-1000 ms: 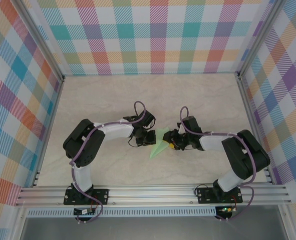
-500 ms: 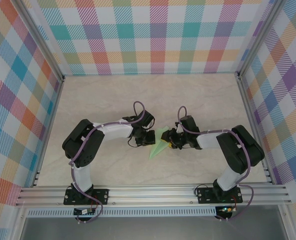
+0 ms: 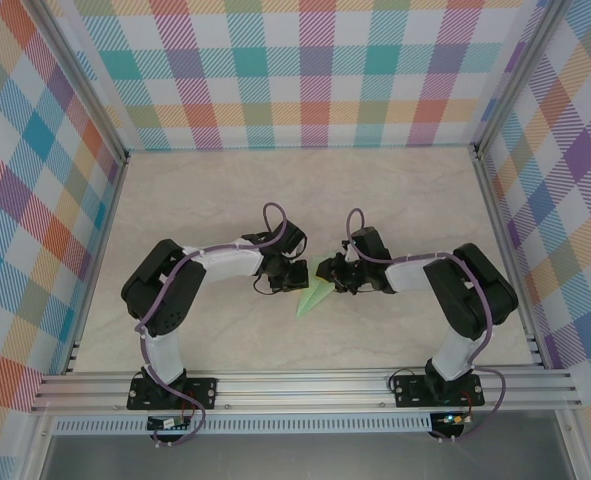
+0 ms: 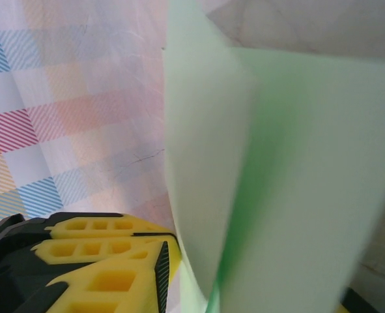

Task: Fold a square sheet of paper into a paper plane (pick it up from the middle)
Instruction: Turn over the paper at the center of the table.

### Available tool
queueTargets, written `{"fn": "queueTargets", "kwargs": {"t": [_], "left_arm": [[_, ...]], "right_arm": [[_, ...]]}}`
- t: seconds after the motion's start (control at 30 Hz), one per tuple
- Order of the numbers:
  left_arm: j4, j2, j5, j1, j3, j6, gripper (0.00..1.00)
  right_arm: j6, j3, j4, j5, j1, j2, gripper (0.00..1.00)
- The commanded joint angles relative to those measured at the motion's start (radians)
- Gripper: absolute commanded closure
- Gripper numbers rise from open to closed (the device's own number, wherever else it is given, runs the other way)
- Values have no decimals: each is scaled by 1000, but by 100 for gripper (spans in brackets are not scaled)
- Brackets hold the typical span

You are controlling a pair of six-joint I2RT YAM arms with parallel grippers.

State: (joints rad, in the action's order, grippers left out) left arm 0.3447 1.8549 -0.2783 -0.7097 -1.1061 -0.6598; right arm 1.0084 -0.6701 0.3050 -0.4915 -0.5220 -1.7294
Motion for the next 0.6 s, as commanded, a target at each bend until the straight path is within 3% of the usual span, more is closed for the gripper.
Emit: {"fn": "queueTargets", "kwargs": {"t": [0.0,0.2,0.33,0.57], "left_arm": [[-5,-53,-4,13,15,-13,88],[-4,-104,14,14,30,-23,88],[25,-179,77,13,57,-27,87],[108,-374,268,15,142,-42,85]], "right_arm": [[-29,-31,-7,-10,-7,-11,75],[-78,-58,-86,-2,-7,15,89],[-157,-103,-234,25,-7,74,92],[-421,-312,-770,219,-12,197,92]]}}
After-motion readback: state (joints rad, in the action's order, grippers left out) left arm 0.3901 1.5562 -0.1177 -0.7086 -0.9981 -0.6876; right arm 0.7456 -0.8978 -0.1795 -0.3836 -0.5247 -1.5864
